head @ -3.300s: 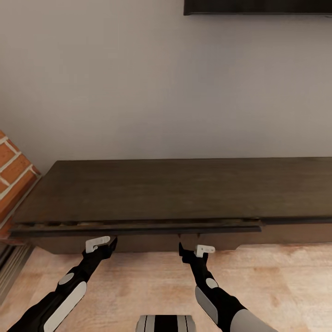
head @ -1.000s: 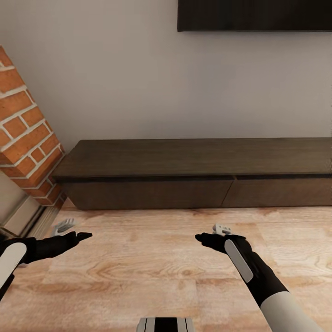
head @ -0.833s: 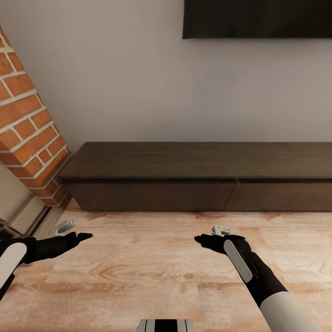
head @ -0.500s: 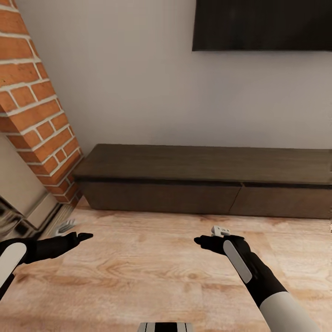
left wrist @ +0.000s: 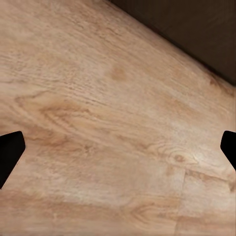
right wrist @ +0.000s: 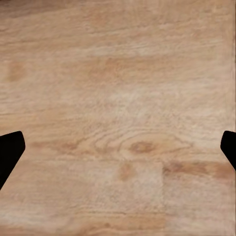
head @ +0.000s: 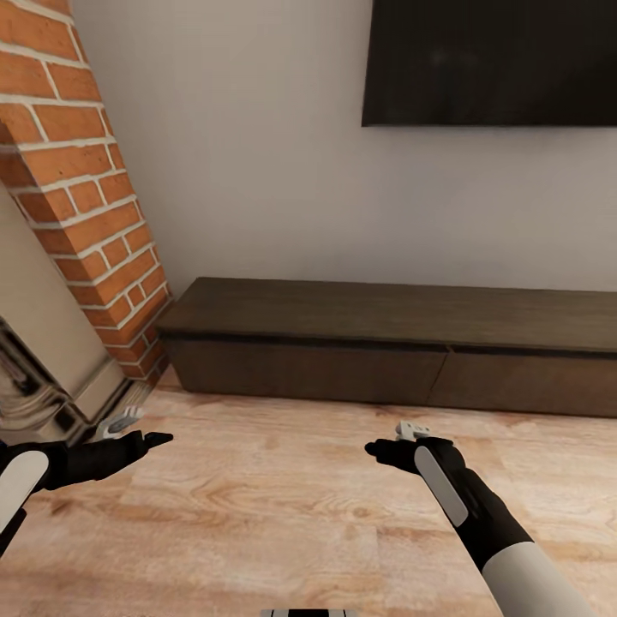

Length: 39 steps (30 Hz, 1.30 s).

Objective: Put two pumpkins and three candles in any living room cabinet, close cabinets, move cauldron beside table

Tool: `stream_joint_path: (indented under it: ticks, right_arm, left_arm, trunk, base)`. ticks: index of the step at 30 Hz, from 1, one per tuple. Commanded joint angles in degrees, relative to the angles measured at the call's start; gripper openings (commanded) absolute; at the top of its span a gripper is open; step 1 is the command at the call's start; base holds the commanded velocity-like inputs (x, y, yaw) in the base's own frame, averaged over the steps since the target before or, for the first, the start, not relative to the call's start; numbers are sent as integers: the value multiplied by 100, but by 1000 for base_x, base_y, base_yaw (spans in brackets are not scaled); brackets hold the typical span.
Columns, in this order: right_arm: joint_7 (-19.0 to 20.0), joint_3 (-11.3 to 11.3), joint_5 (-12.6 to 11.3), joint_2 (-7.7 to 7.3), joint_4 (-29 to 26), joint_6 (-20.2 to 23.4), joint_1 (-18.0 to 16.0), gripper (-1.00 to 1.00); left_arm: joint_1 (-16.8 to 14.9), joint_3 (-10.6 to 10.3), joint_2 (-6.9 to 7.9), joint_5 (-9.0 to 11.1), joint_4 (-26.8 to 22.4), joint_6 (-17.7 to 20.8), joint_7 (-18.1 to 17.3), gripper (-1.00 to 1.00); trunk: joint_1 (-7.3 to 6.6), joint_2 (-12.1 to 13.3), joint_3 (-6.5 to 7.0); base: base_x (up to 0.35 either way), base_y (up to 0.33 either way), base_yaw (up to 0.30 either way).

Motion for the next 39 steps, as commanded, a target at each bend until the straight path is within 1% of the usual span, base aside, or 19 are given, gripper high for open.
stream_joint_path:
  ticks: [1,3,8,20,31,39]
  right_arm:
    - [-169,20,-61,-6,-9,4,-2,100]
    - [-351,22,-69,-4,-9,3,-2,100]
    - [-486,27,-79,-3,-8,0,-2,100]
    - [-517,29,-90,-1,47,6,-2,100]
    - [-517,32,-94,59,61,0,-2,100]
    - [-517,32,-102,67,61,5,-2,100]
  left_arm:
    - [-5,1,0,60,-3,21,56,100]
    - [-4,1,1,81,-3,21,56,100]
    - [-5,1,7,120,4,21,56,100]
    - [-1,1,33,126,6,21,57,100]
    - [4,8,35,126,6,21,58,100]
    - [4,12,35,126,6,21,57,100]
  trunk:
    - [-3,0,18]
    - [-9,2,62]
    - [-22,9,173]
    - [-52,25,429]
    - [-81,40,641]
    - [-101,50,795]
  base:
    - [-4,0,253]
    - [-28,0,270]
    - [-186,39,282]
    - [-308,95,286]
    - [-317,100,278]
    - [-280,51,277]
